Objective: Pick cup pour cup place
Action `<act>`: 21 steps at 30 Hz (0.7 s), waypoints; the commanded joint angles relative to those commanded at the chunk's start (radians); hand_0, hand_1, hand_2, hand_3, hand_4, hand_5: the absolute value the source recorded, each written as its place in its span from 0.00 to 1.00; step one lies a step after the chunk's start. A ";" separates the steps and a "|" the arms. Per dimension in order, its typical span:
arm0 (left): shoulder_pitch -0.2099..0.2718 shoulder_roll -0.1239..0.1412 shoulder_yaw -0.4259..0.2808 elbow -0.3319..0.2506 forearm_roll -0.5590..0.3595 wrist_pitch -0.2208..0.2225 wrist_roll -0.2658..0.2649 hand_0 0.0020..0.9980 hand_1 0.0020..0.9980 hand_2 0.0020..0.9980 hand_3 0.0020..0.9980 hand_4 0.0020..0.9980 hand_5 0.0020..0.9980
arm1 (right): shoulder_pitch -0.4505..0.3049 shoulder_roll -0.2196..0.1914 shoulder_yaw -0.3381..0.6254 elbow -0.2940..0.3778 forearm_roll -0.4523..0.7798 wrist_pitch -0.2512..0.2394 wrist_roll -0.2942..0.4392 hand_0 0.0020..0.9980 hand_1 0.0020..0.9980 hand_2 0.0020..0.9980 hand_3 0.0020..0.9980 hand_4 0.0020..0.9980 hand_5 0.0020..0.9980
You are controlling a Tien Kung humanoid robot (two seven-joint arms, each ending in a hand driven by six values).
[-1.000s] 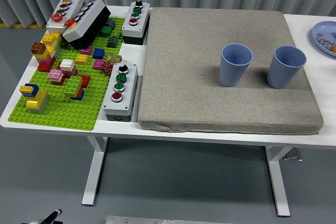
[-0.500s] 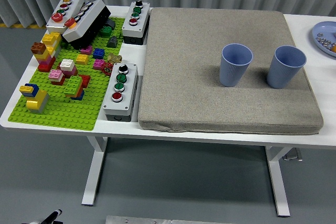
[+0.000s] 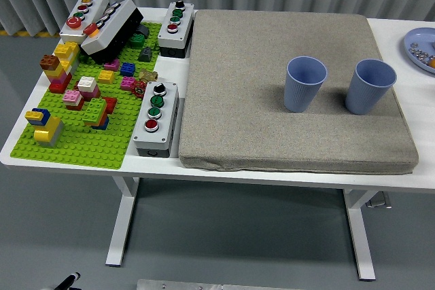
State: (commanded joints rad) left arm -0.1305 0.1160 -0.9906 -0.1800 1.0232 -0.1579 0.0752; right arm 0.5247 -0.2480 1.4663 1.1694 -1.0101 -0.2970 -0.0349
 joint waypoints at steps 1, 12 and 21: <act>0.001 0.000 0.002 0.000 -0.001 0.000 0.000 0.84 0.81 0.86 0.78 0.62 1.00 | -0.001 0.000 -0.001 0.000 0.000 0.000 0.000 0.84 0.69 0.62 0.69 0.83 0.95; 0.005 0.002 0.013 0.000 -0.011 0.000 -0.002 0.84 0.81 0.86 0.78 0.61 1.00 | 0.000 -0.002 -0.010 0.000 0.001 0.001 -0.001 0.84 0.69 0.62 0.68 0.82 0.95; 0.003 0.001 0.004 0.000 -0.009 0.002 -0.005 0.84 0.81 0.86 0.78 0.62 1.00 | 0.006 -0.003 -0.010 0.000 0.000 0.002 0.000 0.84 0.69 0.62 0.68 0.81 0.93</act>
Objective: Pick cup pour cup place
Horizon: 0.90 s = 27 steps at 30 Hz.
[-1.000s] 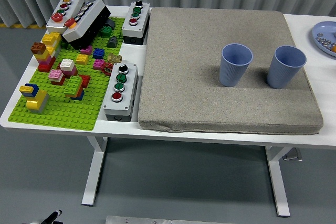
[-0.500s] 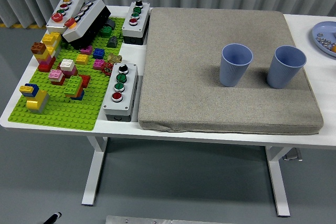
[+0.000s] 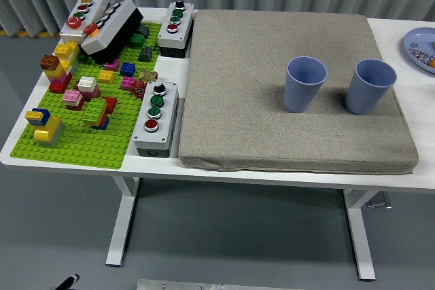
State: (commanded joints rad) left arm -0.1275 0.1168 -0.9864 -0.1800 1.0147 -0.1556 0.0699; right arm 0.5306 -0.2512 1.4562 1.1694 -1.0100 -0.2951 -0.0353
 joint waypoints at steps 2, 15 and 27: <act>-0.001 0.000 -0.001 0.000 0.000 0.000 0.000 0.84 0.81 0.86 0.78 0.62 1.00 | 0.001 0.000 0.001 0.000 0.001 -0.001 0.001 0.84 0.69 0.62 0.68 0.81 0.93; 0.003 0.003 -0.016 0.000 0.006 -0.002 0.004 0.84 0.81 0.86 0.77 0.61 1.00 | 0.004 -0.001 0.004 0.003 0.000 0.000 -0.002 0.84 0.70 0.62 0.68 0.81 0.94; 0.003 0.003 -0.022 0.000 0.014 -0.002 0.005 0.84 0.81 0.86 0.78 0.61 1.00 | 0.005 -0.002 0.010 0.003 -0.001 0.000 -0.002 0.85 0.70 0.62 0.68 0.81 0.93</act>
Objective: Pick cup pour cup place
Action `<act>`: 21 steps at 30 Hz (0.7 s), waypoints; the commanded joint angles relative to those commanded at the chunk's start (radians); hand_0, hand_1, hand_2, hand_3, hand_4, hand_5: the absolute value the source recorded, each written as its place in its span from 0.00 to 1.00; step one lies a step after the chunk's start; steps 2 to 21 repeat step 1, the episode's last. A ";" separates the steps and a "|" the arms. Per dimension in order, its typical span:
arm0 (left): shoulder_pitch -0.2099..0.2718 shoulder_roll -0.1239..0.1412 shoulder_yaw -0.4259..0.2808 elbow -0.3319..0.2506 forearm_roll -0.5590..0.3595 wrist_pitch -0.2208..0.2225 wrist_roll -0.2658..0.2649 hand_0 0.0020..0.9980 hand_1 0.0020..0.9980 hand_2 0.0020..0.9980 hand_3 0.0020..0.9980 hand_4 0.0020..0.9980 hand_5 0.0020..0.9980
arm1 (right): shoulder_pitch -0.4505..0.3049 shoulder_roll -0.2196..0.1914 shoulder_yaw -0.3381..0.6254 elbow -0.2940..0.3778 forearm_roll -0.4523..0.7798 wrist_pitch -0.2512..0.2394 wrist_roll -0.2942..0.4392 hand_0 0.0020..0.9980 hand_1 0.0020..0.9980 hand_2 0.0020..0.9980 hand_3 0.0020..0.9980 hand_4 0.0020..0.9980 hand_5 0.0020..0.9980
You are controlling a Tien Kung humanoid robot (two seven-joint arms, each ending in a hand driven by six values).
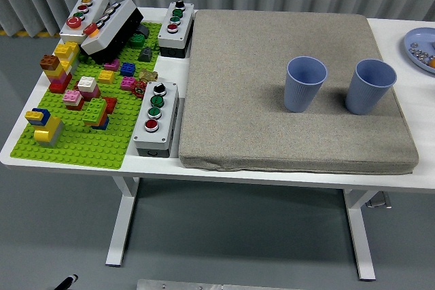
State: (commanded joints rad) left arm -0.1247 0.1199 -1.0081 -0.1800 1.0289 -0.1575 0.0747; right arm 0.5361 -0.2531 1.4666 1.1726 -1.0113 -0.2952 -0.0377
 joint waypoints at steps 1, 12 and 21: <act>0.000 0.000 -0.001 0.000 -0.001 0.000 0.000 0.84 0.81 0.86 0.78 0.61 1.00 | 0.000 0.000 -0.001 0.000 0.000 0.000 0.000 0.85 0.70 0.62 0.68 0.81 0.93; 0.000 0.000 -0.001 0.000 -0.001 0.000 0.000 0.84 0.81 0.86 0.78 0.61 1.00 | 0.000 0.000 -0.001 0.000 0.000 0.000 0.000 0.85 0.70 0.62 0.68 0.81 0.93; 0.000 0.000 -0.001 0.000 -0.001 0.000 0.000 0.84 0.81 0.86 0.78 0.61 1.00 | 0.000 0.000 -0.001 0.000 0.000 0.000 0.000 0.85 0.70 0.62 0.68 0.81 0.93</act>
